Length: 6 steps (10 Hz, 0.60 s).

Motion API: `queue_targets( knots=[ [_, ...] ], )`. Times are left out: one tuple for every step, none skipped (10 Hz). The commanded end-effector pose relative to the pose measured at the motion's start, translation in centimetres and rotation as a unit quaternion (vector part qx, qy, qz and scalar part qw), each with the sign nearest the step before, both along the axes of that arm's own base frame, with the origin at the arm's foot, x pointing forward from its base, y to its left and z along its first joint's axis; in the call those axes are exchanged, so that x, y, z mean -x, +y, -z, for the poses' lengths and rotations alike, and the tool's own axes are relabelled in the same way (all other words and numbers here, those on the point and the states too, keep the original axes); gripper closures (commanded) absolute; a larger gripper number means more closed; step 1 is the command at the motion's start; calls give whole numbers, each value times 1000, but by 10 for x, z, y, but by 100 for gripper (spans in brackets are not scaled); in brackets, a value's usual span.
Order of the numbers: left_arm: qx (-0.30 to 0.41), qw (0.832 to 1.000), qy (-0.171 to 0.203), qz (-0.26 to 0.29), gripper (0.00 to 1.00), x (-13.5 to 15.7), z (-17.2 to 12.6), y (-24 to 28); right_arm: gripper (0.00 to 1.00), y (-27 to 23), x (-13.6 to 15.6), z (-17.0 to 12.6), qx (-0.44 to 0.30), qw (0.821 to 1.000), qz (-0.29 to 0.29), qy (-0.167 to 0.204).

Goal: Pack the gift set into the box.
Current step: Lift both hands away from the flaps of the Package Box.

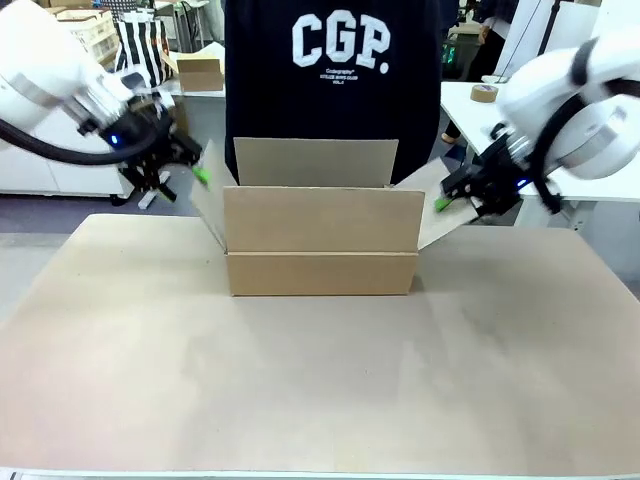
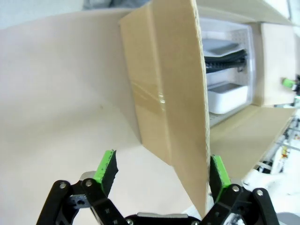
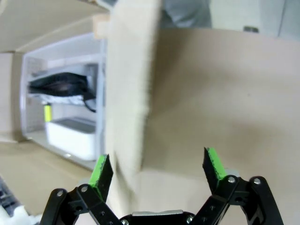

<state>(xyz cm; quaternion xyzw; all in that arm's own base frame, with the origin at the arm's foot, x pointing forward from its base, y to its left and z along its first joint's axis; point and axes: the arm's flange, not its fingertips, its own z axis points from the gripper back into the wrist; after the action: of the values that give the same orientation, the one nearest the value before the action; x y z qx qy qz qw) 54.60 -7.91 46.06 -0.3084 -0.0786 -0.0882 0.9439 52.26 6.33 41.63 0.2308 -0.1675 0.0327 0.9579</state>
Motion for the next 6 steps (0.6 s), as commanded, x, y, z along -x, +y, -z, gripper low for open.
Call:
queue_targets(
  knots=[
    [69,996,-50,-8,0,51,-74,33,0,-71,63,-77,-81,995,12,-55],
    [107,991,-75,-12,0,78,-97,52,0,-108,96,-103,-135,989,-4,-63],
    [143,987,-74,1,0,100,-106,66,0,-136,122,-115,-174,983,-14,-50],
    [196,978,-65,43,0,122,-109,76,0,-156,143,-119,-218,975,-34,-19],
    [239,965,-52,97,0,140,-109,86,0,-167,159,-119,-254,965,-62,10],
    [270,955,-56,114,0,157,-107,102,0,-181,174,-115,-297,951,-85,25]
  ],
)
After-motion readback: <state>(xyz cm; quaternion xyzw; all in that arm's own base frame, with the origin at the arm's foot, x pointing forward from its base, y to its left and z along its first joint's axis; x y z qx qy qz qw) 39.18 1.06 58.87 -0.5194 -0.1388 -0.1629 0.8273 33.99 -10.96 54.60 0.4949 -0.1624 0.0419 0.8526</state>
